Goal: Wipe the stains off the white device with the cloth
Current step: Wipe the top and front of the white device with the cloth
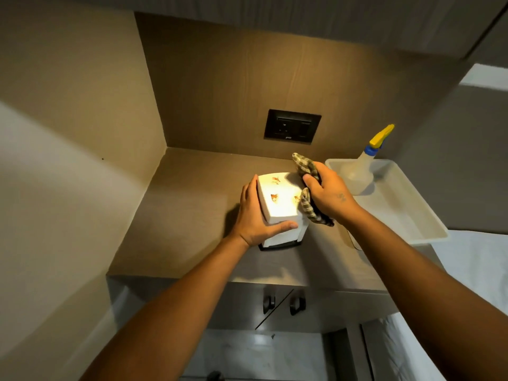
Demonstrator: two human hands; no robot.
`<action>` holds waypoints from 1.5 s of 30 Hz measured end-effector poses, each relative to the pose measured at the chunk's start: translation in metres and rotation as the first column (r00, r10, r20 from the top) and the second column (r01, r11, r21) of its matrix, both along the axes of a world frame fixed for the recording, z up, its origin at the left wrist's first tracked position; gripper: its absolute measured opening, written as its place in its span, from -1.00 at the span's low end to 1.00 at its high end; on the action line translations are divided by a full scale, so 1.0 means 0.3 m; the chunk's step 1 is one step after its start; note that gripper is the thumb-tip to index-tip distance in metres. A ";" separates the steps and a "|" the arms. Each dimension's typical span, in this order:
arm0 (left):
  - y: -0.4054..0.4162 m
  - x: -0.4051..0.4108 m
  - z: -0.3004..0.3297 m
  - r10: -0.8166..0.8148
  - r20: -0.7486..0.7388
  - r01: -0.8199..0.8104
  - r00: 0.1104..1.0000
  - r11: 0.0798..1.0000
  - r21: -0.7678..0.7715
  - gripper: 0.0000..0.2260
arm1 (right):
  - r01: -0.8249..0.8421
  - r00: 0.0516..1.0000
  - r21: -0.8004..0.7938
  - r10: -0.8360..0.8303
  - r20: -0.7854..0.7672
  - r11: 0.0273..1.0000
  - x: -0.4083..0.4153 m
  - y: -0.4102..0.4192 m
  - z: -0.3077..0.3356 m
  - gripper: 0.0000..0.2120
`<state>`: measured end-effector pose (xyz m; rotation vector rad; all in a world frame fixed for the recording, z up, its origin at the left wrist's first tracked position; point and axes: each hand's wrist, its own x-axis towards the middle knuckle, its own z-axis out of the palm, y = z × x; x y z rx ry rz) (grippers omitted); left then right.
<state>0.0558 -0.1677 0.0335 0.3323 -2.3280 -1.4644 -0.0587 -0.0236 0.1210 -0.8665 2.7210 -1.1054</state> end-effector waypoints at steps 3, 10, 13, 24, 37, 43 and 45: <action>0.035 0.001 -0.007 0.053 -0.026 -0.053 0.998 0.998 0.028 0.24 | -0.016 1.000 0.012 0.016 -0.013 1.000 -0.003 -0.002 0.001 -0.63; 0.021 0.023 -0.058 0.034 0.092 -0.041 0.995 0.997 0.070 0.27 | -0.161 0.987 0.076 0.159 0.036 0.984 -0.004 -0.036 -0.027 -0.54; 0.018 0.016 -0.053 0.028 0.081 -0.033 0.996 0.997 0.066 0.29 | -0.149 0.988 0.052 0.147 0.041 0.987 -0.016 -0.046 -0.040 -0.59; 0.033 0.006 -0.032 0.071 0.000 -0.070 0.998 0.994 0.078 0.15 | -0.184 0.981 0.069 0.187 -0.041 0.980 0.051 0.043 -0.045 -0.59; 0.055 0.003 -0.034 0.129 -0.007 -0.128 0.992 0.990 0.052 0.18 | -0.152 0.968 0.200 0.187 -0.168 0.968 0.098 0.097 -0.057 -0.55; 0.049 -0.006 -0.026 0.129 0.032 -0.130 0.991 0.991 0.026 0.18 | -0.001 0.995 0.257 0.026 -0.096 0.967 0.024 -0.040 0.012 -0.58; 0.044 -0.006 -0.028 0.125 0.035 -0.126 0.991 0.992 0.016 0.20 | -0.032 0.991 0.260 0.065 -0.119 0.965 0.038 -0.084 0.024 -0.62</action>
